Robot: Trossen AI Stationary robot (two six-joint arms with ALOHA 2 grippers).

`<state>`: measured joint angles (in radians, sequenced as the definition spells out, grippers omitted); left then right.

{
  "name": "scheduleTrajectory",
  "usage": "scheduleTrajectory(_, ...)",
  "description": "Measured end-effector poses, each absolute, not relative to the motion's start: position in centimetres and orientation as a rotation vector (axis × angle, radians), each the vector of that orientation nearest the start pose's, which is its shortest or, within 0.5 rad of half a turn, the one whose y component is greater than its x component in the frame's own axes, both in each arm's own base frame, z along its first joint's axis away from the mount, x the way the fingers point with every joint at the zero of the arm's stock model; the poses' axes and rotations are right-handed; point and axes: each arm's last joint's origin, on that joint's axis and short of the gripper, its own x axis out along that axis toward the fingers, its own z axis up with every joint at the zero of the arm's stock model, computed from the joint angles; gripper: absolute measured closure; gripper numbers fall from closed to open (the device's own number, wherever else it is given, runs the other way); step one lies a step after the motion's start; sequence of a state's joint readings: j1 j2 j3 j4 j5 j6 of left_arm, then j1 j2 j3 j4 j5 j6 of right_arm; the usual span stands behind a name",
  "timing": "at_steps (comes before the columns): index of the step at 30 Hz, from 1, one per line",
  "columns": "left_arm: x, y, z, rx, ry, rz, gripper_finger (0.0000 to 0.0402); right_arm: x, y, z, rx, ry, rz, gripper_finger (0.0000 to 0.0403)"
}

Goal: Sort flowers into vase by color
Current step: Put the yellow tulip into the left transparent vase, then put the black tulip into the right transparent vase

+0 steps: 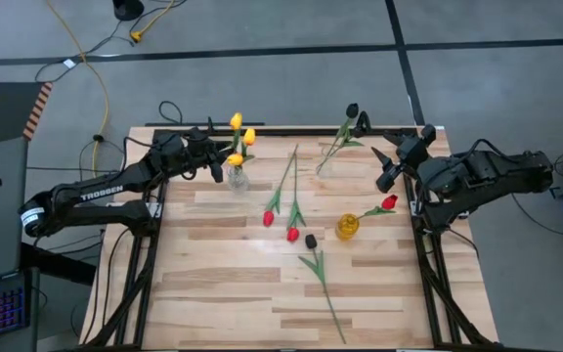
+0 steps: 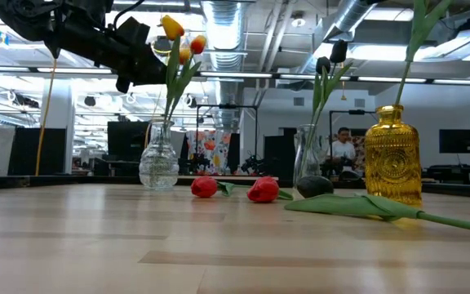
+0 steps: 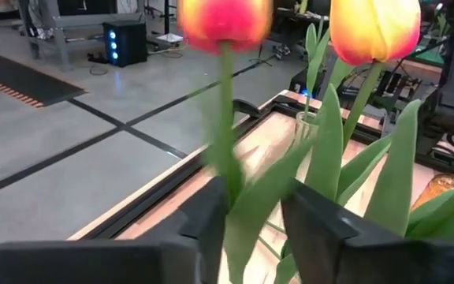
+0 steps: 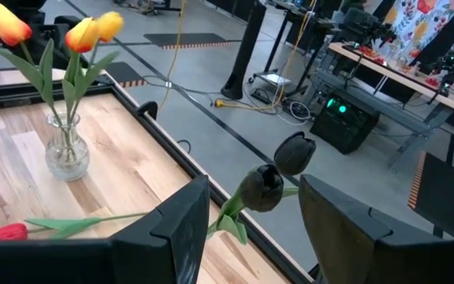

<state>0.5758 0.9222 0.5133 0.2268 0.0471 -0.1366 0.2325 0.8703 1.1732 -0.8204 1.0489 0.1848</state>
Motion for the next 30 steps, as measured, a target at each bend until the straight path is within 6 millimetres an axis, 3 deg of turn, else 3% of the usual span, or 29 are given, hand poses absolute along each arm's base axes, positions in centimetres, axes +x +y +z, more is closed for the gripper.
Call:
scheduleTrajectory(7,17.3,11.1,25.9,-0.183,0.124,0.542,0.0244,13.9,0.7,40.1,-0.126,0.315,-0.828,0.0181)
scheduleTrajectory(13,17.4,11.2,27.2,-0.144,0.097,0.54,0.0242,13.3,0.6,42.0,-0.115,0.276,-0.803,0.0181)
scheduleTrajectory(18,17.5,11.3,28.4,-0.086,0.077,0.549,0.0242,13.0,0.8,43.1,-0.078,0.262,-0.681,0.0181)
scheduleTrajectory(30,17.3,11.2,30.5,0.001,0.036,0.571,0.0242,13.1,2.0,43.4,-0.046,0.263,-0.457,0.0181)
